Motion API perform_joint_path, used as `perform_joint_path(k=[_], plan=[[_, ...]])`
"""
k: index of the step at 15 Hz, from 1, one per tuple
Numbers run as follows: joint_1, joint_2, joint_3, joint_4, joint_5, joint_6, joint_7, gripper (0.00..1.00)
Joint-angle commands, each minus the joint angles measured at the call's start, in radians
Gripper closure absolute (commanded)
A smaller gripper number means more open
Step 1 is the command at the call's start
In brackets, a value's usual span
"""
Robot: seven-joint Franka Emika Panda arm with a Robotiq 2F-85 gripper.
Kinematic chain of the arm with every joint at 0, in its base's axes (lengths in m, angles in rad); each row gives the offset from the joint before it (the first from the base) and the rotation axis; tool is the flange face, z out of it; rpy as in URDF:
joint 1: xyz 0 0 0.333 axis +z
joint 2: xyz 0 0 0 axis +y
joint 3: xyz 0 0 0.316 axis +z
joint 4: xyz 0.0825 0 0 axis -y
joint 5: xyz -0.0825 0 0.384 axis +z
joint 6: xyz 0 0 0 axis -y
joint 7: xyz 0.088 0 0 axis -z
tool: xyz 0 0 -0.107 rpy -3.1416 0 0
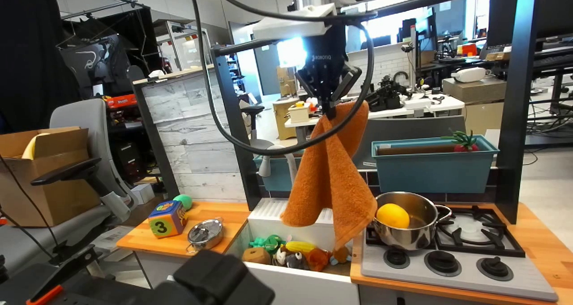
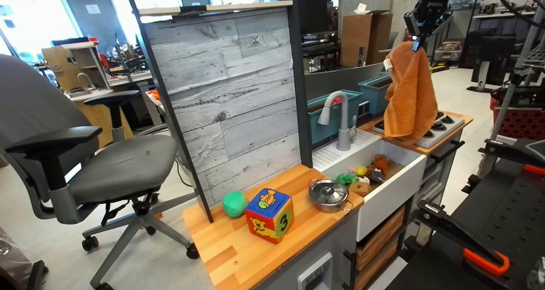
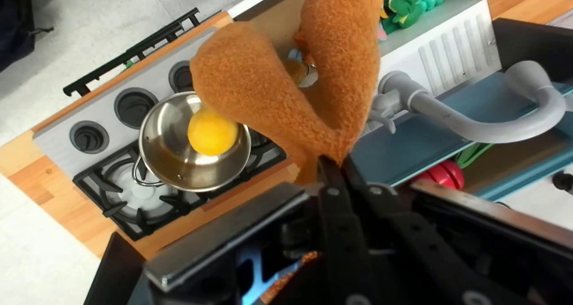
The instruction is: Unhang the orange towel and place it inside the sink
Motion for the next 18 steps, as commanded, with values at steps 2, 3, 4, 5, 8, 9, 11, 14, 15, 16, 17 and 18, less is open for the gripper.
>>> perform_joint_path(k=[2,3,4,5,8,9,11,14,15,16,17,18], plan=[[0.014,0.001,0.038,-0.108,0.005,0.199,-0.028,0.99],[0.022,0.004,0.043,-0.131,-0.003,0.234,-0.026,0.99],[0.028,0.007,0.05,-0.152,-0.006,0.271,-0.026,0.99],[0.032,0.013,0.059,-0.167,-0.007,0.305,-0.025,0.99],[0.046,0.029,0.088,-0.199,-0.006,0.397,-0.018,0.99],[0.047,0.034,0.098,-0.206,-0.006,0.416,-0.018,0.99],[0.054,0.047,0.106,-0.219,-0.016,0.448,-0.011,0.99],[0.084,0.072,0.072,-0.226,-0.063,0.468,0.03,0.99],[0.095,0.073,0.058,-0.231,-0.082,0.466,0.047,0.71],[0.094,0.072,0.056,-0.234,-0.089,0.461,0.05,0.71],[0.099,0.071,0.048,-0.235,-0.101,0.456,0.059,0.64],[0.097,0.069,0.048,-0.234,-0.106,0.45,0.063,0.57]])
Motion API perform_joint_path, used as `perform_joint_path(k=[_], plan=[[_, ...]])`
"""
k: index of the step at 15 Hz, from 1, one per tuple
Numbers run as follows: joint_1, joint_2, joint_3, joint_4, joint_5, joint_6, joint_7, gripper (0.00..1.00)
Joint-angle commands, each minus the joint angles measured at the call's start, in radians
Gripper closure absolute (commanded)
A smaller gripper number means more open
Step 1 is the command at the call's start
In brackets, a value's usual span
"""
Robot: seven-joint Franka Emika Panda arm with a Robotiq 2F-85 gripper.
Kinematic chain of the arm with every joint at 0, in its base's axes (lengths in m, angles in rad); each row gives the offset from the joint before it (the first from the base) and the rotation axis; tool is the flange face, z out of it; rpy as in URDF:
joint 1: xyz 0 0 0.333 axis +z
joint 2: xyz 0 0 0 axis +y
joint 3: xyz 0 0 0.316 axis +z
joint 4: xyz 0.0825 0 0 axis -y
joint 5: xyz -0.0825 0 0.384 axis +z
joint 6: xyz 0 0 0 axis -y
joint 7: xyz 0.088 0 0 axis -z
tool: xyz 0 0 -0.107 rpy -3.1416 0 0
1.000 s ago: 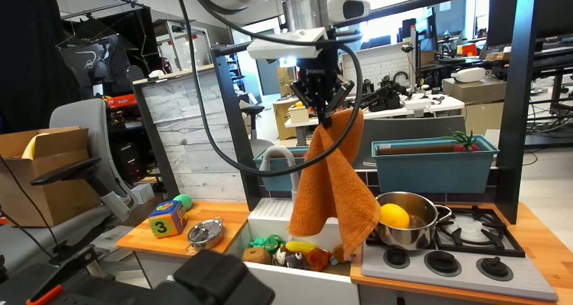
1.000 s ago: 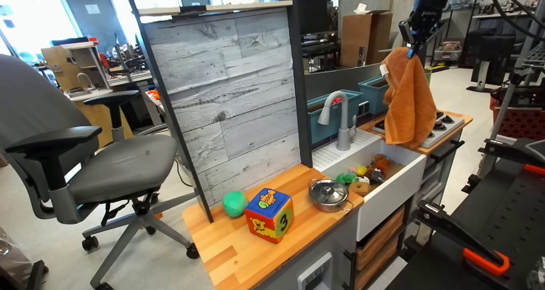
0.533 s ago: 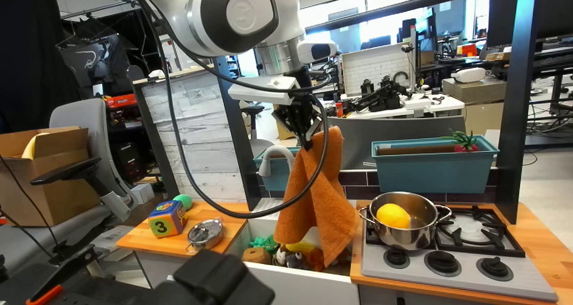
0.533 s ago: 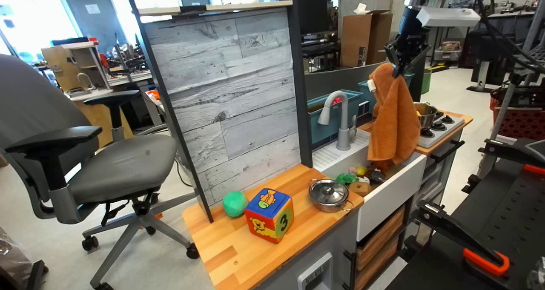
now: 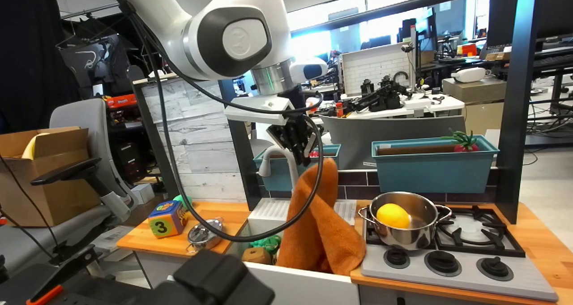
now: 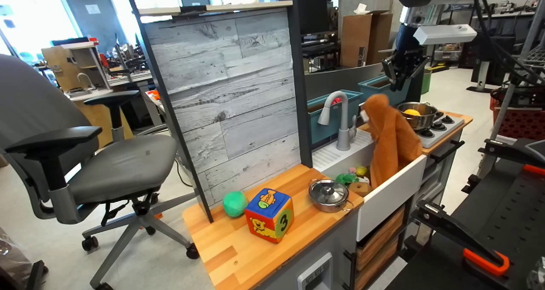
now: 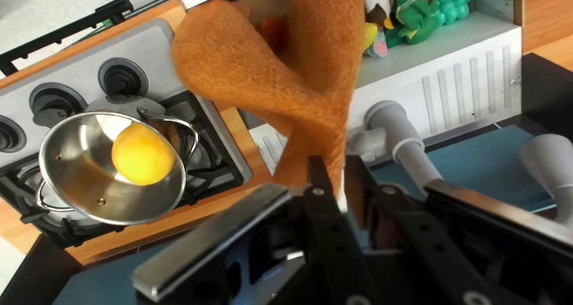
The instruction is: Unhang the orange towel and place it inside the sink
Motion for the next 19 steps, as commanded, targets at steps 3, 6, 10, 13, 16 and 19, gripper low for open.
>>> perform_joint_path(k=[3,6,10,13,16,19], plan=[[0.005,-0.014,-0.018,-0.008,-0.037,0.002,0.038,0.36],[0.0,-0.02,-0.019,-0.006,-0.031,-0.021,0.044,0.12],[-0.008,-0.026,-0.019,-0.003,-0.023,-0.038,0.052,0.0],[-0.018,-0.03,-0.011,-0.006,-0.012,-0.032,0.052,0.0],[-0.014,-0.008,-0.014,0.001,-0.021,-0.008,0.053,0.0],[-0.017,-0.01,-0.014,0.001,-0.021,-0.008,0.053,0.0]])
